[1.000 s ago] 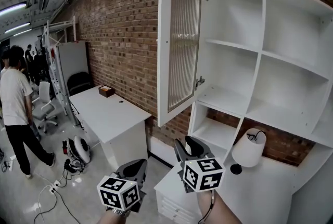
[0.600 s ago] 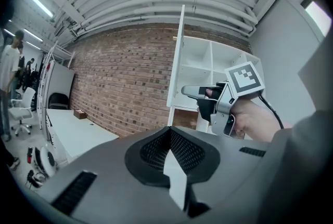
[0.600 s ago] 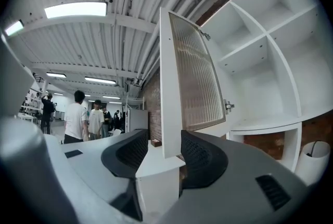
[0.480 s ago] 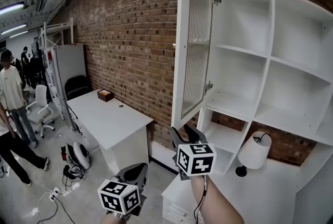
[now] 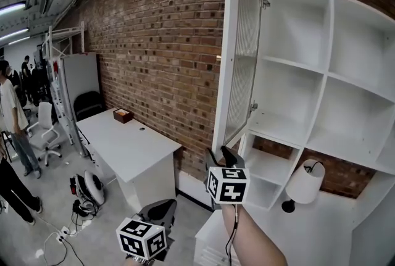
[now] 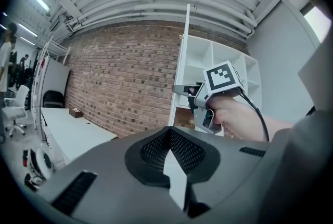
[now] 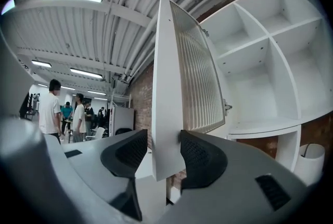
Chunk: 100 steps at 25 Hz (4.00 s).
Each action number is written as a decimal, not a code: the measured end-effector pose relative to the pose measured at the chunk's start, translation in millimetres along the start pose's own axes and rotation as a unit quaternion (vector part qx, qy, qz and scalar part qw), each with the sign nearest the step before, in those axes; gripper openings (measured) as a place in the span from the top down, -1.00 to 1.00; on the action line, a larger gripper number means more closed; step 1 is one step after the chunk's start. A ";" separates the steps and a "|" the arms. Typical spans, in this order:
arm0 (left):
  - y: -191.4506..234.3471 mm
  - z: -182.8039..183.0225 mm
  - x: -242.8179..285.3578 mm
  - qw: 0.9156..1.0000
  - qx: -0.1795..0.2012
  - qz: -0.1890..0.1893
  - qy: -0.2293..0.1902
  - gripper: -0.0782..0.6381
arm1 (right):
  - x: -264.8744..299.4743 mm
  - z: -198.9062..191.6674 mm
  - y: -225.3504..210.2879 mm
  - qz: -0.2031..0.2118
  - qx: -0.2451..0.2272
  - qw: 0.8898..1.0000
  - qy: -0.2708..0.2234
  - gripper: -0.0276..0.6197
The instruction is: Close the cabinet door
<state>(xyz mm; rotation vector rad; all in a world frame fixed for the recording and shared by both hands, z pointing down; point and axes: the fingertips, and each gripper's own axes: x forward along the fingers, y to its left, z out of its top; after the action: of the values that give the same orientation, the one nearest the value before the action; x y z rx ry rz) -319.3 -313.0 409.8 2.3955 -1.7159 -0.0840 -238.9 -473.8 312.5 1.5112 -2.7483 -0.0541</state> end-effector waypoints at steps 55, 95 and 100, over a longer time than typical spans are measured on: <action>-207.0 -27.1 105.8 0.983 0.021 -0.178 0.038 0.76 | -131.6 1.1 -232.4 -0.130 0.016 0.991 0.014 0.65; -278.2 -27.2 219.3 0.981 0.025 -0.186 0.040 0.76 | -105.8 0.0 -383.2 -0.147 0.004 0.989 0.016 0.12; -276.9 -26.2 227.4 0.981 0.026 -0.185 0.042 0.76 | -99.1 1.0 -393.0 -0.151 0.004 0.988 0.017 0.15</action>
<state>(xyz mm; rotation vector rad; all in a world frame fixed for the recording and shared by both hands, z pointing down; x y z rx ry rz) 17.1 -438.4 398.0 2.6867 -1.2329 0.0105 146.0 -600.4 299.9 1.8969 -2.4724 -0.0168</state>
